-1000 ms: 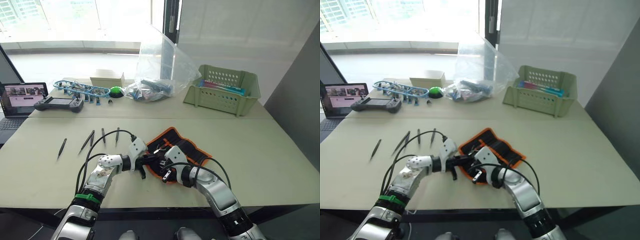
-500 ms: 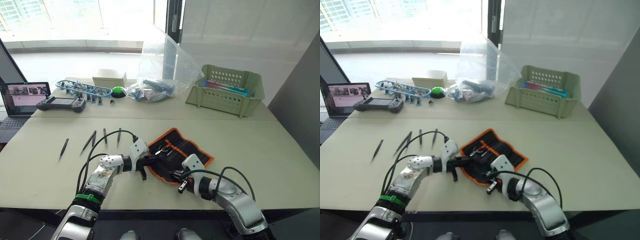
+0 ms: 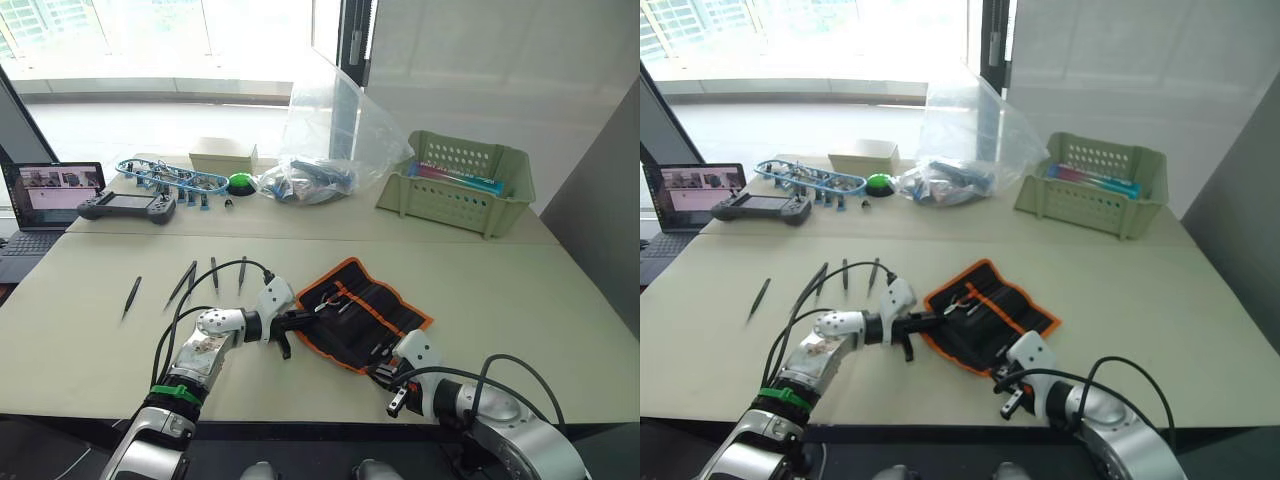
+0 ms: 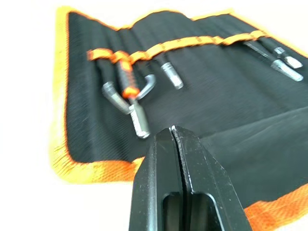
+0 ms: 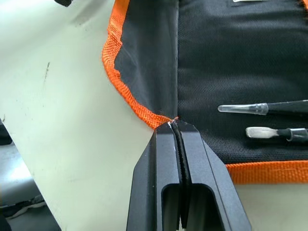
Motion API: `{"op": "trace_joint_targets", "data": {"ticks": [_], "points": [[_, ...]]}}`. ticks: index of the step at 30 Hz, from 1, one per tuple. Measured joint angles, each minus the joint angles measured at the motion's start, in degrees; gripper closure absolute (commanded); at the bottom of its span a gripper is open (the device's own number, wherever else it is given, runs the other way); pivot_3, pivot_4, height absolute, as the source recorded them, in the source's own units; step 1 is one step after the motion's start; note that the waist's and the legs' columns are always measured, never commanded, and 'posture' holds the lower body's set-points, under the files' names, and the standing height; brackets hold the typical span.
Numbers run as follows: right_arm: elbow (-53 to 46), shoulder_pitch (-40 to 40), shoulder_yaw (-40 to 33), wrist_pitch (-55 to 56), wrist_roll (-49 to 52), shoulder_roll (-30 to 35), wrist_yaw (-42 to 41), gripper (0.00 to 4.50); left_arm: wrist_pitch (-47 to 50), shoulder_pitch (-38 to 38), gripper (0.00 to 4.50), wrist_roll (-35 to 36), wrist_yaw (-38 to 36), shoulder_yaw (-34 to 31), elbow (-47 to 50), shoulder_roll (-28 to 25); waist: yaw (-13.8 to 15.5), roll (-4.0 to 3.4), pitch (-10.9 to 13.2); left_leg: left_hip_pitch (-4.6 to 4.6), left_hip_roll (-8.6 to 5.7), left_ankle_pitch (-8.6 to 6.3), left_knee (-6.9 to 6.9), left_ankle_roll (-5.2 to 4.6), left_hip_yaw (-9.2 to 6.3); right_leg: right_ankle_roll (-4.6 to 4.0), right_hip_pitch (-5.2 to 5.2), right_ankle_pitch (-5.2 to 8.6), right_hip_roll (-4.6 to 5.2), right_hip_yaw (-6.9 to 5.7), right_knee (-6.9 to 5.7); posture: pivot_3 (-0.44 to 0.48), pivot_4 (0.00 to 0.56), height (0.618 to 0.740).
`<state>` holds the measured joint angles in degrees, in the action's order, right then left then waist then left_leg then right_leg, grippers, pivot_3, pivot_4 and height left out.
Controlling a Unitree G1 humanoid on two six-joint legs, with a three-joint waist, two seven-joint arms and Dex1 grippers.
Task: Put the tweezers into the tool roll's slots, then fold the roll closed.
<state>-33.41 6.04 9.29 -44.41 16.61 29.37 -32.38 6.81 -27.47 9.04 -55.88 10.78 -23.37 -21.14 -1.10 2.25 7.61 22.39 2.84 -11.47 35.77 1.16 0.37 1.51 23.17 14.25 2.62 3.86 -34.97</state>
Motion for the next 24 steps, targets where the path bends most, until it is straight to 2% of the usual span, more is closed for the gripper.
{"op": "trace_joint_targets", "data": {"ticks": [4, 8, 12, 18, 24], "points": [[0.02, -0.11, -0.57, 1.93, 0.58, -0.33, -0.09, 4.50, -0.52, -0.02, 4.47, 0.00, 0.01, -0.11, -0.20, 0.00, 0.14, 0.03, 0.02, 0.06, 0.04, -0.01, 0.00, 0.01, -0.01, 0.00, 0.08, 0.00, -0.01, 0.00, -0.02, 0.000, 0.150, 0.740], [0.32, -0.01, -3.77, 5.49, 3.79, -3.44, -0.50, 4.50, -0.68, -0.05, 4.47, 0.00, -0.23, -0.50, 0.01, 0.00, 0.11, -0.20, 0.17, 0.47, 0.00, 0.00, 0.01, -0.01, 0.00, 0.03, 0.20, -0.02, -0.03, 0.00, -0.06, 0.000, 0.150, 0.740], [-0.75, -3.49, -7.13, 8.89, 7.15, -5.20, -1.34, 4.50, -0.65, 0.34, 4.47, 0.00, -0.27, -0.60, 0.53, 0.02, 0.07, -0.29, 0.24, 0.52, -0.02, 0.07, 0.04, -0.12, 0.02, 0.13, 0.26, -0.10, -0.11, 0.00, -0.09, 0.000, 0.150, 0.740], [7.25, -10.95, 1.56, 11.26, 1.95, -8.42, 0.29, 4.50, -0.45, 0.88, 4.47, 0.00, -0.20, -0.57, 2.10, 0.12, 0.09, -0.33, 0.26, 0.77, -0.05, 0.27, 0.04, -0.45, 0.04, 0.09, 0.52, -0.13, -0.12, 0.02, -0.13, 0.000, 0.150, 0.740], [13.73, -12.82, 7.93, 13.82, -2.57, -10.24, 0.13, 4.50, -0.45, 0.86, 4.47, 0.01, -0.49, -0.52, 2.95, 0.18, 0.47, -0.32, 0.25, 1.25, -0.13, 0.29, 0.08, -0.48, 0.01, 0.48, 0.92, -0.42, -0.15, 0.06, -0.25, 0.000, 0.150, 0.740]]}}
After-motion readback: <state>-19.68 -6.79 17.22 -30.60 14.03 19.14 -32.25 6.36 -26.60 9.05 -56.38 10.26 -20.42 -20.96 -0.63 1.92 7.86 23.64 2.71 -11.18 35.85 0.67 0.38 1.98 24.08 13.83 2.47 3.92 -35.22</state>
